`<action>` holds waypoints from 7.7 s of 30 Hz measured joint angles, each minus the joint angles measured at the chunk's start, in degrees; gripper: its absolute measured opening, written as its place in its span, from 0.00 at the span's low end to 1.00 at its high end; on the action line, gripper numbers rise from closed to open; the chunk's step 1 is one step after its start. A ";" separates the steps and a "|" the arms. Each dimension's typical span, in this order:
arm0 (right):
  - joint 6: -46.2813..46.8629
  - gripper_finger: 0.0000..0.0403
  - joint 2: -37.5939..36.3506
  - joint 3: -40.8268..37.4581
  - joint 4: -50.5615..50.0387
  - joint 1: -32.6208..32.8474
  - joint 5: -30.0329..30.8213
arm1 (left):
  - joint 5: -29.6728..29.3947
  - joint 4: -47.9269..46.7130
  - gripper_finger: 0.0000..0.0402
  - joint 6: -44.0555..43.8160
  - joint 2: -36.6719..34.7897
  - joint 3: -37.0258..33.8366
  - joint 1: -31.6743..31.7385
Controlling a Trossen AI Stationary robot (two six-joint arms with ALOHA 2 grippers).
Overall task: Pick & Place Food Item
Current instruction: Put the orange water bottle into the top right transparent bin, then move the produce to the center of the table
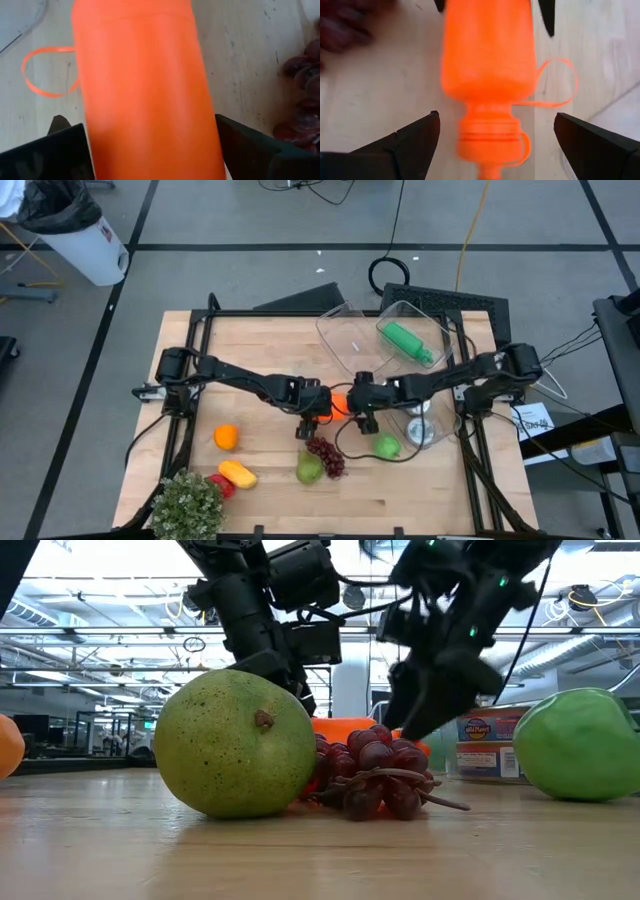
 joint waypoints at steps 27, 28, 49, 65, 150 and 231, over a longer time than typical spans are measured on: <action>-2.10 0.51 0.42 0.00 0.88 0.25 -0.22 | 0.41 -0.41 0.64 -5.57 -12.12 0.03 0.00; -1.96 0.51 0.00 0.00 0.92 0.46 -0.22 | 0.93 -0.01 0.64 -5.55 -13.63 0.10 0.00; 6.25 0.51 -16.44 0.00 -10.31 2.35 2.34 | 7.90 17.34 0.64 -4.45 -43.59 -21.86 1.76; 10.28 0.51 -31.15 0.00 -31.99 -11.87 19.76 | 4.07 38.67 0.63 -9.07 -57.14 -46.59 6.11; 3.33 0.88 -50.78 -14.12 -2.31 -22.50 7.37 | -3.38 20.10 0.62 13.29 -50.74 -30.40 -24.48; 1.81 0.87 -50.32 -15.50 3.16 -22.37 7.26 | 5.10 -49.80 0.62 -64.11 -29.53 -23.54 -32.35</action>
